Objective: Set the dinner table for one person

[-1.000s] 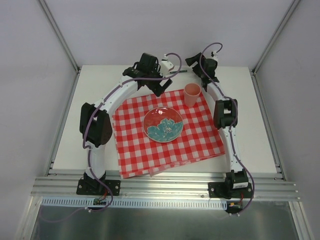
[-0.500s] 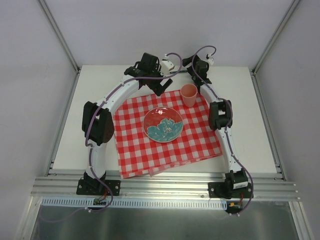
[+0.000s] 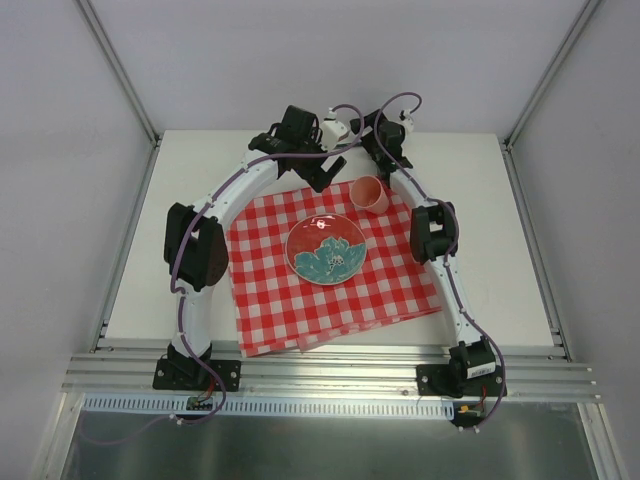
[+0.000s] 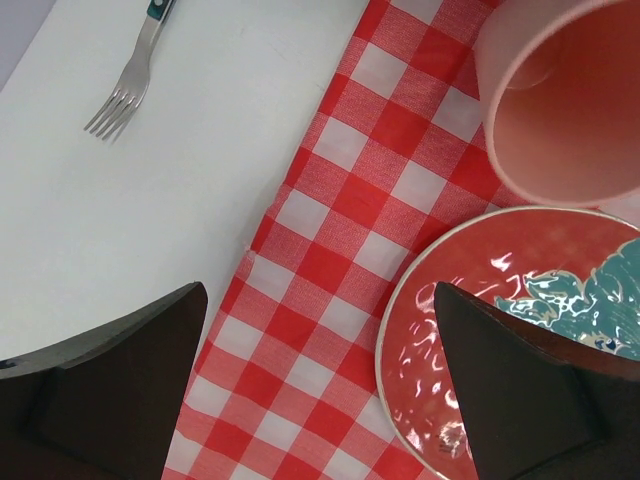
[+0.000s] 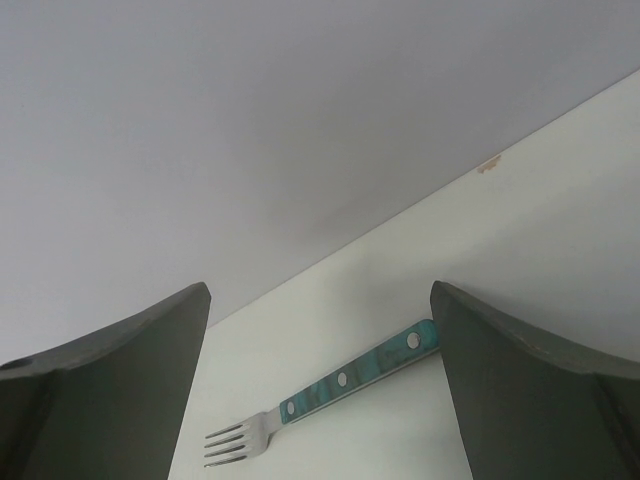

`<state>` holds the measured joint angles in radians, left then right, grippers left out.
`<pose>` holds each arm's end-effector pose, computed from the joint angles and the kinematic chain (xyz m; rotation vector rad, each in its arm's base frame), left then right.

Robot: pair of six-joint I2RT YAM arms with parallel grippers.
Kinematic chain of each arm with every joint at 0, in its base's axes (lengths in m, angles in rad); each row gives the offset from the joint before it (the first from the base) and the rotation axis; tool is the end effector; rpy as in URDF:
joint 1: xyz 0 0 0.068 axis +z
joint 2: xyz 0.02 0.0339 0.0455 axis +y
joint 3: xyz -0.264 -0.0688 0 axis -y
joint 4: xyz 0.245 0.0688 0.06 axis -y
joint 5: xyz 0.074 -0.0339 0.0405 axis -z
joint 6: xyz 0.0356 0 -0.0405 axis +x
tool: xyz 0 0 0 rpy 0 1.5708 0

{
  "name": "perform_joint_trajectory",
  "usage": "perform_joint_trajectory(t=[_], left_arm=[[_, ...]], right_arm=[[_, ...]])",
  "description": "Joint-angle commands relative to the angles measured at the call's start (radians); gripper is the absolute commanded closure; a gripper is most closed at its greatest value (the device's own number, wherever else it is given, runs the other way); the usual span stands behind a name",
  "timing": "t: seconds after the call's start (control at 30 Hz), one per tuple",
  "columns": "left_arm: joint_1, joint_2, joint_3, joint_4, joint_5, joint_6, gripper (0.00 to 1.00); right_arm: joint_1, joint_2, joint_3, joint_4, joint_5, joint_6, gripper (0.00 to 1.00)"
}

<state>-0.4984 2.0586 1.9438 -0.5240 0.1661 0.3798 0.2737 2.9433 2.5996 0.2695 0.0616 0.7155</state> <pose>0.4202 -0.2354 0.3132 1.0227 1.9598 -0.2494 0.6158 0.1706 0.1313 0.4179 1.6400 0.6997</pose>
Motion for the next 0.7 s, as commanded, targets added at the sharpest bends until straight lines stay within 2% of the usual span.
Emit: perform_joint_trajectory(t=[0.0,0.17,0.4,0.67], left_arm=[[-0.011,-0.078,-0.003,-0.011,0.018,-0.025,0.01],[0.007,-0.062,0.023,-0.010,-0.040,0.016,0.01],[0.066,0.017,0.118,-0.010,-0.149,0.119,0.01],[0.144,0.168,0.306,-0.007,-0.224,0.157,0.01]], right_arm=[[0.016,0.028,0.039,-0.084,-0.084,0.056,0.03],[0.022,0.023,0.017,-0.130,-0.193,0.136,0.03],[0.021,0.010,-0.041,-0.112,-0.350,0.229,0.03],[0.015,-0.041,-0.105,-0.139,-0.521,0.265,0.03]])
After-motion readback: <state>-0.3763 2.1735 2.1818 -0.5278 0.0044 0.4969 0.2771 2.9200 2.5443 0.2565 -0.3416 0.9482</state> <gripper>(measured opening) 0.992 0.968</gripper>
